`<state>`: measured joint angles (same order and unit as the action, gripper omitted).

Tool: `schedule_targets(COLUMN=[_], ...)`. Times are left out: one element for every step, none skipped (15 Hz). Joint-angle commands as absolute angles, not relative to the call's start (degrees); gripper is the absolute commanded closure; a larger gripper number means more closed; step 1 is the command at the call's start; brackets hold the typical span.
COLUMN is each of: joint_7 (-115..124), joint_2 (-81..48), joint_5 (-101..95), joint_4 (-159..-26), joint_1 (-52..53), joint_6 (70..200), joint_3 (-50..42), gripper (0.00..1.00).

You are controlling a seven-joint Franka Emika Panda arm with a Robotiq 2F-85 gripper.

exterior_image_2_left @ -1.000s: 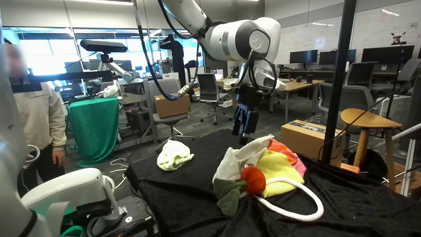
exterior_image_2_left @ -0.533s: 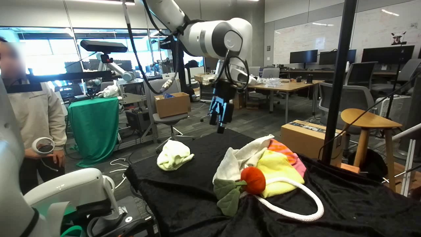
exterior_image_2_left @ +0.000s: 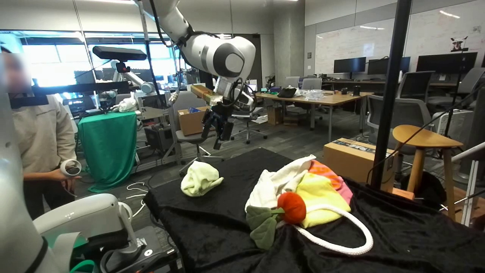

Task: Pile the things on the table onto the pink shirt

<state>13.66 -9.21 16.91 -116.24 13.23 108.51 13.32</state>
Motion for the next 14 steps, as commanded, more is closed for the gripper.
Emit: schedule_targets(joint_7=[12.1, 13.9, 15.2, 16.5, 17.1, 17.8, 17.8, 17.2, 15.3, 13.5, 12.5, 12.3, 12.7, 13.0], joint_2=[-12.9, -14.0, -15.1, -16.1, -17.1, -18.2, -19.1, -20.1, -21.0, -21.7, -22.3, -23.1, -24.0, -24.8], joint_5=[18.4, 17.6, 17.2, 16.5, 16.4, 16.0, 16.0, 16.2, 17.1, 17.8, 18.0, 17.4, 16.4, 16.0], joint_4=[-113.9, -113.5, -113.0, -112.7, -112.3, -111.8, -111.3, -110.8, -110.3, -109.9, -109.6, -109.2, -108.7, -108.4], joint_1=[15.5, 16.4, 17.2, 18.1, 18.8, 19.5, 20.0, 20.4, 20.3, 20.2, 20.2, 20.4, 20.7, 20.8], joint_6=[109.9, 111.0, 111.9, 112.9, 113.5, 114.0, 114.2, 114.3, 114.2, 114.3, 114.5, 115.0, 115.4, 115.7], joint_3=[15.1, 15.4, 15.7, 15.9, 16.0, 16.0, 16.1, 16.2, 16.5, 16.8, 17.0, 16.9, 16.5, 16.2], gripper=[0.0, 0.0, 0.0, 0.0, 0.0, 0.0, 0.0, 0.0, 0.0, 0.0, 0.0, 0.0, 0.0, 0.0])
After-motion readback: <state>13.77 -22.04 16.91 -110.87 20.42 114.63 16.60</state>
